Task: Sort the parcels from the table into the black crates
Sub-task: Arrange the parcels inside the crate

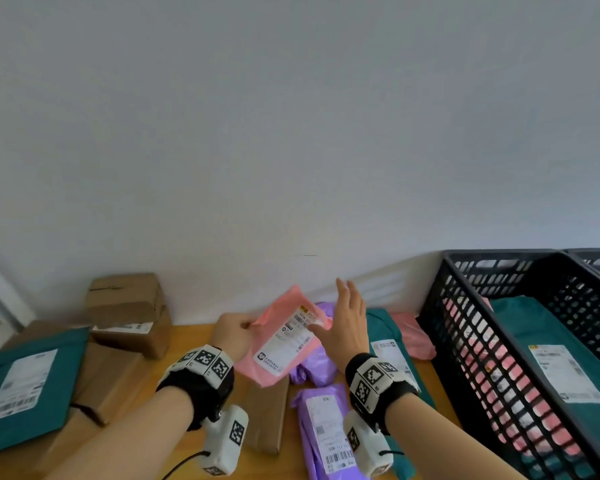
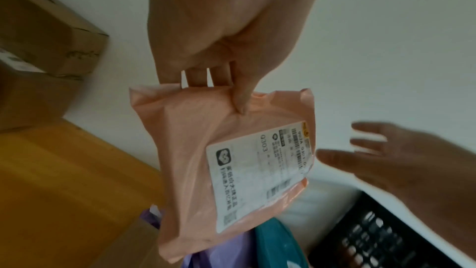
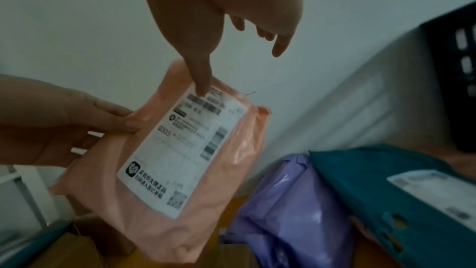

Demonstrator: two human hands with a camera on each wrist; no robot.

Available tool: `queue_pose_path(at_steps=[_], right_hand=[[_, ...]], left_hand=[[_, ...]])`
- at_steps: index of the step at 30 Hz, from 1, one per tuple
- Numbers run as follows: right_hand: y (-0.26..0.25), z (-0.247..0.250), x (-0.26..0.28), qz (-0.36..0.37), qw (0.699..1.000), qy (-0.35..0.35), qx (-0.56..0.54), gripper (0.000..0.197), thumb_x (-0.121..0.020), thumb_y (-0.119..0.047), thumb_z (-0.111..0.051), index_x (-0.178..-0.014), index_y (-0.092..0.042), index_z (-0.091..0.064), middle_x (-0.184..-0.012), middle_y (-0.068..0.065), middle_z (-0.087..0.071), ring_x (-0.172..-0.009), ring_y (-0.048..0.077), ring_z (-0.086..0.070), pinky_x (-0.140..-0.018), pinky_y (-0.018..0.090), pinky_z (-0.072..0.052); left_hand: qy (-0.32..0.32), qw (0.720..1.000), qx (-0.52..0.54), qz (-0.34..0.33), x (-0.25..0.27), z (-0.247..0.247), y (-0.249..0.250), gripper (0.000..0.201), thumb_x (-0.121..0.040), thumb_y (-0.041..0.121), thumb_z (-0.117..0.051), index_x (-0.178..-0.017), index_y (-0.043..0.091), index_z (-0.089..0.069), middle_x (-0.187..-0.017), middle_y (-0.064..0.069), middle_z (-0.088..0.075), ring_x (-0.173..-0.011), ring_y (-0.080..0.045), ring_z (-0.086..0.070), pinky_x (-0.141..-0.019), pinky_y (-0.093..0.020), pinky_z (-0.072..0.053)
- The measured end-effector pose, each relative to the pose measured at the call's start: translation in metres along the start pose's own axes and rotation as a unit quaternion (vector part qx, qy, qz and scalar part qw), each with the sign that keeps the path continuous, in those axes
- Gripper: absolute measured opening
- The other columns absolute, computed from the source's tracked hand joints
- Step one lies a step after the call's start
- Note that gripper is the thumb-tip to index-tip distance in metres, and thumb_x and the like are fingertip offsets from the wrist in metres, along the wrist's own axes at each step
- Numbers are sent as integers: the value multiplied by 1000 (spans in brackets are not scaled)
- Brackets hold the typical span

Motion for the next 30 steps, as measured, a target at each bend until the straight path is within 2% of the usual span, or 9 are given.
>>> queue_pose_path(at_steps=[3,6,9,11,15,18,21,23,30], right_hand=[[14,-15,-1,-82,991,-7,-104,108,-72,-28,-82,-151,-11,-9,-155,10,-15,-144,27,-13,-117,39,-17],[19,-35,0,-139,962,-44,-230,108,-70,-23,-84,-149,-6,-12,-150,13,-28,-138,28,-28,-113,38,-28],[12,-53,5,-155,924,-104,-335,85,-75,-11,-79,-140,-3,-25,-117,5,-51,-109,21,-53,-87,24,-47],[9,-63,6,-148,898,-129,-395,83,-74,-7,-79,-140,-7,-30,-111,0,-56,-103,17,-58,-72,17,-51],[3,-78,4,-145,860,-166,-459,82,-73,1,-78,-141,-13,-35,-116,8,-63,-104,24,-64,-78,35,-58],[-5,-74,-1,-125,862,-164,-463,73,-74,6,-74,-135,-14,-40,-108,8,-65,-98,22,-66,-78,36,-58],[-9,-68,-9,-113,873,-150,-450,68,-74,6,-74,-132,-15,-43,-100,9,-67,-93,24,-68,-77,37,-58],[-13,-61,-15,-101,885,-137,-434,67,-75,4,-74,-131,-16,-44,-100,9,-69,-93,24,-68,-77,37,-58],[-33,-28,-27,-51,905,-87,-412,59,-75,10,-69,-123,-17,-47,-98,8,-68,-89,19,-68,-69,27,-58]], left_hand=[[22,997,71,18,-1,16,-9,15,-88,11,-62,-95,13,-75,-92,-7,-73,-88,-27,-66,-85,-39,-53],[38,980,187,63,5,25,-18,11,-85,7,-66,-86,15,-74,-89,-9,-73,-89,-32,-67,-84,-47,-55],[36,953,284,97,12,29,-23,10,-86,5,-64,-90,10,-72,-94,-15,-71,-85,-34,-67,-70,-42,-58],[37,938,326,108,16,32,-25,16,-86,5,-63,-101,5,-70,-94,-17,-71,-77,-31,-67,-57,-33,-56],[61,924,360,115,17,45,-30,18,-86,4,-65,-103,4,-69,-94,-17,-72,-77,-30,-68,-55,-31,-57],[80,925,357,104,18,55,-26,16,-86,6,-65,-101,5,-70,-92,-15,-73,-82,-34,-69,-66,-38,-58],[78,942,317,77,18,62,-13,14,-87,10,-65,-99,7,-71,-92,-13,-72,-82,-29,-68,-56,-28,-54],[70,958,273,53,15,67,-3,15,-87,11,-65,-99,7,-72,-91,-10,-72,-82,-25,-68,-57,-23,-52],[58,984,168,-27,8,82,27,41,-78,-9,-67,-115,7,-63,-89,5,-68,-82,-13,-65,-60,-16,-51]])
Point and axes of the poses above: each hand's wrist, its own x-axis away from the middle knuckle, its own z-axis out of the back of the hand, y = z × x, the point moved 10 cm from there along -x, towards the middle knuckle
